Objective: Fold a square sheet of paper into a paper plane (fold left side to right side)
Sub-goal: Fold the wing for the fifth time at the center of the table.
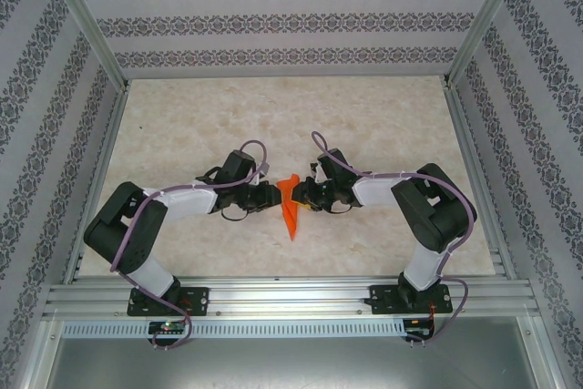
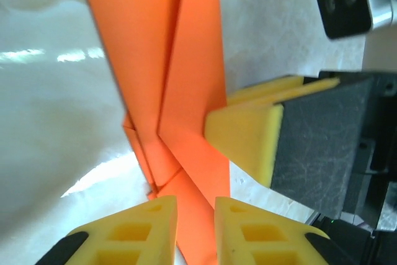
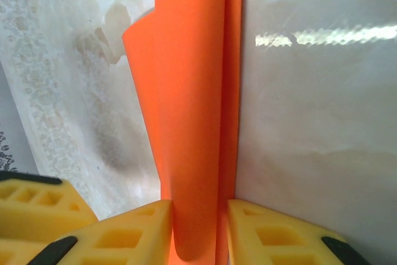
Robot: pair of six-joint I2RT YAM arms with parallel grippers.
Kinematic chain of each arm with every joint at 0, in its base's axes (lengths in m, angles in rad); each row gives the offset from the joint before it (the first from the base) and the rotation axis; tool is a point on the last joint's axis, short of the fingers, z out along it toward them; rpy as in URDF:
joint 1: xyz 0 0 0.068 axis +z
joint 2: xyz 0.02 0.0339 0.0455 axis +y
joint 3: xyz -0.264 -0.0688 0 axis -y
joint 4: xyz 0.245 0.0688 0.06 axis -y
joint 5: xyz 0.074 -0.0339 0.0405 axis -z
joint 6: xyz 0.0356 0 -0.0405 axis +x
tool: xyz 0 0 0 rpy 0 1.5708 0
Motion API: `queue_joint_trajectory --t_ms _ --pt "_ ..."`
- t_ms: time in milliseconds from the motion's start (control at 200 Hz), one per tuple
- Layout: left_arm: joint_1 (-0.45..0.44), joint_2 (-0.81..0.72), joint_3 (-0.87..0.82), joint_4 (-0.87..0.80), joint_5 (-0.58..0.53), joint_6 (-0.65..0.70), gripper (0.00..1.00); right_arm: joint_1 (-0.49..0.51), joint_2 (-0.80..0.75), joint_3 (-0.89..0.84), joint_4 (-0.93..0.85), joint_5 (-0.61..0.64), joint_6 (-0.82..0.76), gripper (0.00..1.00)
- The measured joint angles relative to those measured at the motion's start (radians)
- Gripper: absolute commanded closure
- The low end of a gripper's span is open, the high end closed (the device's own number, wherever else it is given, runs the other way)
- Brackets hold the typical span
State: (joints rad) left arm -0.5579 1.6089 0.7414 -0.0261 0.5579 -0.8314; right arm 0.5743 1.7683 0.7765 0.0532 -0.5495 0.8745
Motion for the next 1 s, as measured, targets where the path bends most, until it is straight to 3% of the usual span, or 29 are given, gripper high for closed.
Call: queue_joint_trajectory --t_ms 215,595,1004 --pt "0.02 0.017 0.029 0.003 0.035 -0.016 0.68 0.0 0.0 0.0 0.0 0.0 0.0 0.7" --pt "0.023 0.133 0.077 0.023 0.063 -0.066 0.66 0.0 0.0 0.0 0.001 0.0 0.0 0.7" --pt "0.034 0.136 0.077 0.095 0.085 -0.107 0.63 0.0 0.0 0.0 0.019 -0.001 0.016 0.7"
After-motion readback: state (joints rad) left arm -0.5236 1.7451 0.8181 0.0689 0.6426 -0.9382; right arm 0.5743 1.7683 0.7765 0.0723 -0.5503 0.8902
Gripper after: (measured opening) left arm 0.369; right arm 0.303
